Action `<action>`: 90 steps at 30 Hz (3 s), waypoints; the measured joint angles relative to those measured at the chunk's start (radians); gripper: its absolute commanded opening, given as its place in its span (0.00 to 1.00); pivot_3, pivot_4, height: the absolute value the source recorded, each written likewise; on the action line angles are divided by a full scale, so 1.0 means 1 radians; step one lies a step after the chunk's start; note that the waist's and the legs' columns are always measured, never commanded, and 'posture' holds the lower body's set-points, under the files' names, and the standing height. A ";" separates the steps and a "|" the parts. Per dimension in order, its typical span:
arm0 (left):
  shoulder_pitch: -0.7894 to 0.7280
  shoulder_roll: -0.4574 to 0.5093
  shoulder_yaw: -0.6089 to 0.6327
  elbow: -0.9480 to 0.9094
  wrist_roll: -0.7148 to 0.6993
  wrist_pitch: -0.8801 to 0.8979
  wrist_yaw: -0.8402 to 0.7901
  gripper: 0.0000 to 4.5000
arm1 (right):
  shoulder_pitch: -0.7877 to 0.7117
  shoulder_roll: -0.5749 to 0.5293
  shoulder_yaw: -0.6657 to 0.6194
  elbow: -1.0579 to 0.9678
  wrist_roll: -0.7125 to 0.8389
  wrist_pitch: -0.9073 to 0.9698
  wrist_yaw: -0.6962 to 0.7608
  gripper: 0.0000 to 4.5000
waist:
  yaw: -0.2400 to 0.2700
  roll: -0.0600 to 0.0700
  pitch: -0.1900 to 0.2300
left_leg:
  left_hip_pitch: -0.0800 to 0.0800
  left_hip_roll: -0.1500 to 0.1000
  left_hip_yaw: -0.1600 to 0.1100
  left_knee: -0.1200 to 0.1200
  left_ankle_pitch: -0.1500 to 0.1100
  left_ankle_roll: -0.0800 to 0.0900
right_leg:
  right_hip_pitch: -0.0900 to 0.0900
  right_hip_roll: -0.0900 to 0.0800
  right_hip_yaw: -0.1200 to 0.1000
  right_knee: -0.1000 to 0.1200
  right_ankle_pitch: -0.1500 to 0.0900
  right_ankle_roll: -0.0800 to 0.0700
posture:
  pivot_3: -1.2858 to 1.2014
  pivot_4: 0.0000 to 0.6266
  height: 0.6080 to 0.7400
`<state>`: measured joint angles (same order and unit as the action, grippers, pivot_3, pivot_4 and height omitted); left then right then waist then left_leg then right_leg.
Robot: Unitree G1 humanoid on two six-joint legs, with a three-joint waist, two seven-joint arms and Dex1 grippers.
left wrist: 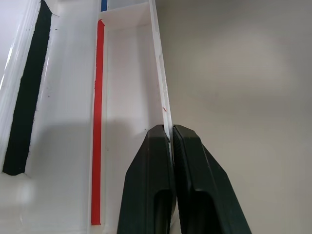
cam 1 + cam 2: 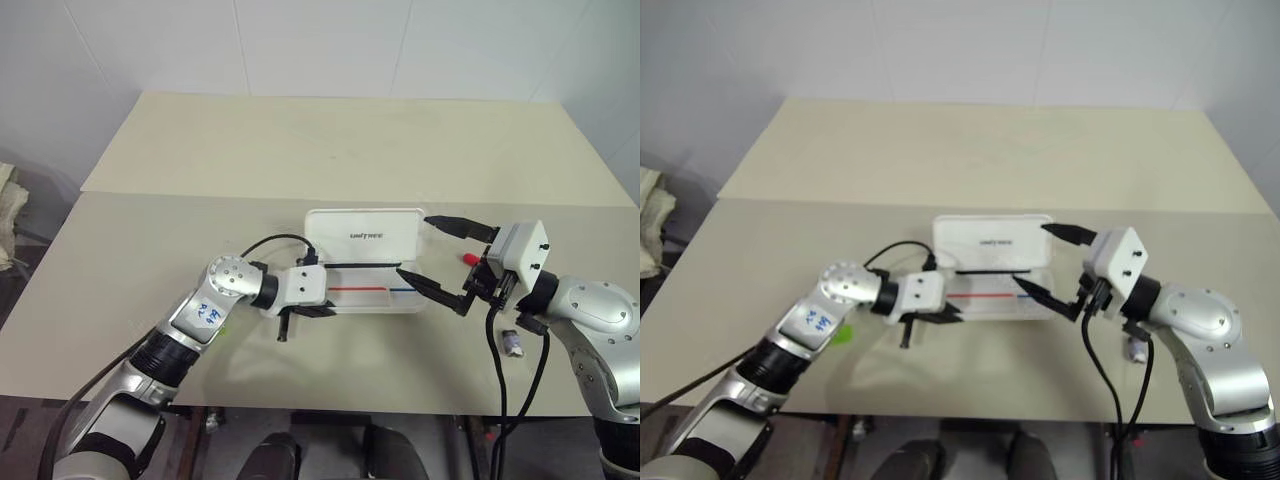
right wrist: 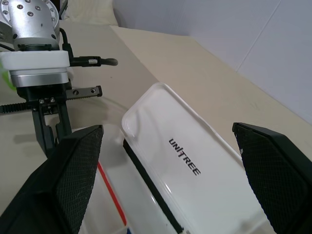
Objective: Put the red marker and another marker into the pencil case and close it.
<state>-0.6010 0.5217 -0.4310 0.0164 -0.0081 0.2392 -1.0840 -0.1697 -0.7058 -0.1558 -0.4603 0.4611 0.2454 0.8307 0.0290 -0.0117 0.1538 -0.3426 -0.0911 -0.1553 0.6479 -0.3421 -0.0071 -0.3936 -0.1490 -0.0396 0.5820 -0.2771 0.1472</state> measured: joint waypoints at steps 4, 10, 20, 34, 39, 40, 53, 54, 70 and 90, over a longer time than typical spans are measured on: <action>0.000 -0.001 -0.006 -0.020 0.014 0.036 0.000 0.00 | 0.009 0.000 0.000 -0.002 0.000 0.000 -0.001 1.00 | -0.001 0.000 0.000 | 0.000 0.000 0.000 0.000 0.000 0.000 | 0.000 0.000 0.000 0.000 0.000 0.000 | 0.52 0.24 1.00; 0.004 0.003 -0.028 -0.095 0.033 0.132 0.001 0.00 | 0.017 0.000 0.000 -0.004 0.001 0.002 -0.005 1.00 | -0.002 0.000 0.000 | 0.000 0.000 0.000 0.000 0.000 0.000 | 0.000 0.000 0.000 0.001 0.000 0.000 | 0.52 0.24 1.00; 0.020 -0.001 -0.028 -0.163 0.033 0.286 0.031 0.63 | 0.015 0.008 0.003 -0.004 0.001 0.007 -0.009 1.00 | -0.002 0.000 0.000 | 0.001 0.000 0.000 0.001 0.000 0.000 | 0.000 0.000 0.000 0.001 0.000 0.000 | 0.52 0.24 1.00; 0.031 -0.073 0.048 -0.168 -0.058 0.304 0.087 1.00 | -0.017 0.019 0.032 -0.001 0.000 0.017 -0.011 1.00 | -0.001 0.000 0.000 | 0.001 0.000 0.000 0.000 0.000 0.000 | 0.000 0.000 0.000 0.001 0.000 0.000 | 0.52 0.24 1.00; 0.061 -0.094 0.084 -0.168 -0.102 0.281 0.102 1.00 | -0.038 0.019 0.033 0.000 0.001 0.021 -0.010 1.00 | -0.003 0.000 0.000 | 0.001 0.000 0.000 0.000 0.000 0.000 | 0.000 0.000 0.000 0.001 0.000 0.000 | 0.52 0.24 1.00; 0.073 -0.098 0.092 -0.168 -0.110 0.275 0.105 1.00 | -0.044 0.019 0.033 0.001 0.001 0.022 -0.010 1.00 | -0.003 0.000 0.000 | 0.001 0.001 0.000 0.001 0.000 0.000 | 0.000 0.000 0.000 0.001 0.000 0.000 | 0.52 0.24 1.00; 0.160 -0.096 0.225 -0.168 -0.260 0.049 0.049 1.00 | -0.044 -0.045 -0.005 0.057 0.026 0.059 0.054 1.00 | -0.002 0.000 0.000 | 0.001 0.001 0.001 0.001 0.000 0.000 | 0.000 0.000 0.001 0.000 0.000 0.000 | 0.52 0.24 1.00; 0.160 -0.063 0.238 -0.181 -0.282 0.048 0.023 1.00 | -0.039 -0.074 -0.014 0.080 0.027 0.059 0.077 1.00 | -0.003 0.000 0.000 | 0.001 0.001 0.001 0.001 0.000 0.000 | 0.000 0.000 0.001 0.000 0.000 0.000 | 0.52 0.24 1.00; 0.133 0.187 0.457 -0.223 -0.482 0.095 -0.155 1.00 | -0.254 -0.225 0.033 0.816 -0.157 -0.150 0.368 1.00 | -0.009 0.001 0.001 | 0.002 0.003 0.004 0.000 0.000 0.000 | 0.000 0.001 0.000 -0.001 0.000 0.000 | 0.52 0.24 1.00; 0.197 0.236 0.520 -0.248 -0.499 0.099 -0.103 1.00 | -0.490 -0.168 0.131 1.417 -0.348 -0.375 0.441 0.46 | -0.017 0.003 0.002 | 0.002 0.002 0.004 0.000 -0.001 -0.002 | -0.001 0.001 0.002 -0.001 0.000 0.000 | 0.52 0.24 1.00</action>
<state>-0.4041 0.7575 0.0889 -0.2313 -0.5068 0.3379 -1.1871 -0.6599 -0.8734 -0.0252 0.9563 0.1130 -0.1299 1.2718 0.0117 -0.0089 0.1561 -0.3405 -0.0890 -0.1510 0.6476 -0.3433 -0.0087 -0.3942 -0.1485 -0.0380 0.5812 -0.2769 0.1473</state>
